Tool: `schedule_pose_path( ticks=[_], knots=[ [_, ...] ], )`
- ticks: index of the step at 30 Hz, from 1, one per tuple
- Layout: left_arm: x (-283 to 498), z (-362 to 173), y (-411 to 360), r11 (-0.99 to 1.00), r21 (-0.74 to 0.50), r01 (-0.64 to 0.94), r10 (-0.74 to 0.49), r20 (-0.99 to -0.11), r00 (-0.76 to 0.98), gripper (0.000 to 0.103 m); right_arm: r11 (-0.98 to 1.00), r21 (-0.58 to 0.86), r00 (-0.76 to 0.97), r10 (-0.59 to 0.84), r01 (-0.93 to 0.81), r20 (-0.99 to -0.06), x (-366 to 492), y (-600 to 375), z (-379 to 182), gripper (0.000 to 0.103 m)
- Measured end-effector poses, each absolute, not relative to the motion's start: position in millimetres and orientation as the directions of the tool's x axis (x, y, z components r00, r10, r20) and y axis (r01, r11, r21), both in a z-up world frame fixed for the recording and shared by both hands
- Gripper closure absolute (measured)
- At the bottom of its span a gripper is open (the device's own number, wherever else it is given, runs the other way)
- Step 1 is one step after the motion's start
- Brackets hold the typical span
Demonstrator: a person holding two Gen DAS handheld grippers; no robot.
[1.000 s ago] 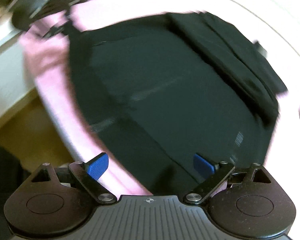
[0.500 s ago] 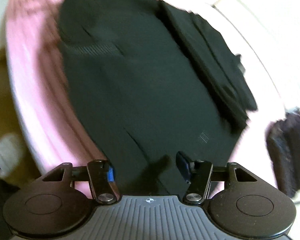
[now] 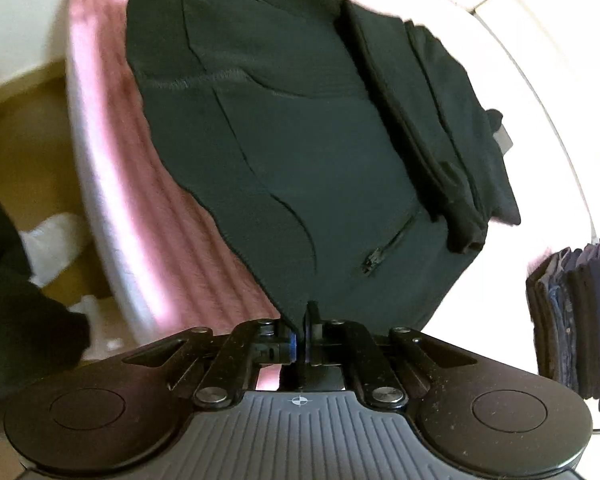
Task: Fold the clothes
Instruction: 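Lift the jacket with both grippers and fold it in half onto itself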
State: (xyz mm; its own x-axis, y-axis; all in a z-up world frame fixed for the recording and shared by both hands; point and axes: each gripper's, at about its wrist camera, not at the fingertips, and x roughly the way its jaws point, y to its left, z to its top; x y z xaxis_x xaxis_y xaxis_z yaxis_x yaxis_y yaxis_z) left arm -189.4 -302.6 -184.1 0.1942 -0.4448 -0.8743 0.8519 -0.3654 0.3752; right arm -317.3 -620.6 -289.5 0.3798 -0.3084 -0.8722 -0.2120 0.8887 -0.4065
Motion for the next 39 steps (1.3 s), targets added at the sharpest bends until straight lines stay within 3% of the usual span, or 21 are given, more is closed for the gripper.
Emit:
schedule_pose_path(
  ticks=[6,14,18,24,28,33,39],
  knots=[
    [-217,-161,-259,-0.378,0.355,0.855,-0.458,-0.874,0.161,0.098,0.915,-0.317,0.331,-0.227,-0.250,-0.916,-348,-579,-248,0.101],
    [-263,-143,-184,-0.387,0.164,0.907,-0.334,-0.942,0.028,0.098,0.968,-0.100,0.148,-0.067,-0.231,-0.987,-401,-515,-241,0.101],
    [-267,-139,-165,-0.359,0.070,0.931,-0.293,-0.955,-0.042,0.098,0.964,-0.143,0.169,-0.106,-0.224,-0.980,-382,-529,-213,0.101],
    [-197,-78,-222,-0.247,0.152,0.957,-0.440,-0.898,0.030,0.098,0.923,-0.350,0.304,-0.292,-0.159,-0.907,-319,-606,-139,0.101],
    [-136,-38,-286,-0.173,0.218,0.960,-0.522,-0.847,0.099,0.097,0.901,-0.410,0.350,-0.342,-0.142,-0.872,-268,-674,-119,0.101],
    [-68,-28,-379,-0.094,0.225,0.970,-0.517,-0.843,0.145,0.097,0.918,-0.360,0.336,-0.290,-0.168,-0.896,-200,-762,-142,0.101],
    [-6,-72,-470,-0.001,0.196,0.981,-0.438,-0.882,0.176,0.097,0.955,-0.237,0.301,-0.177,-0.178,-0.937,-136,-862,-192,0.101]
  ],
)
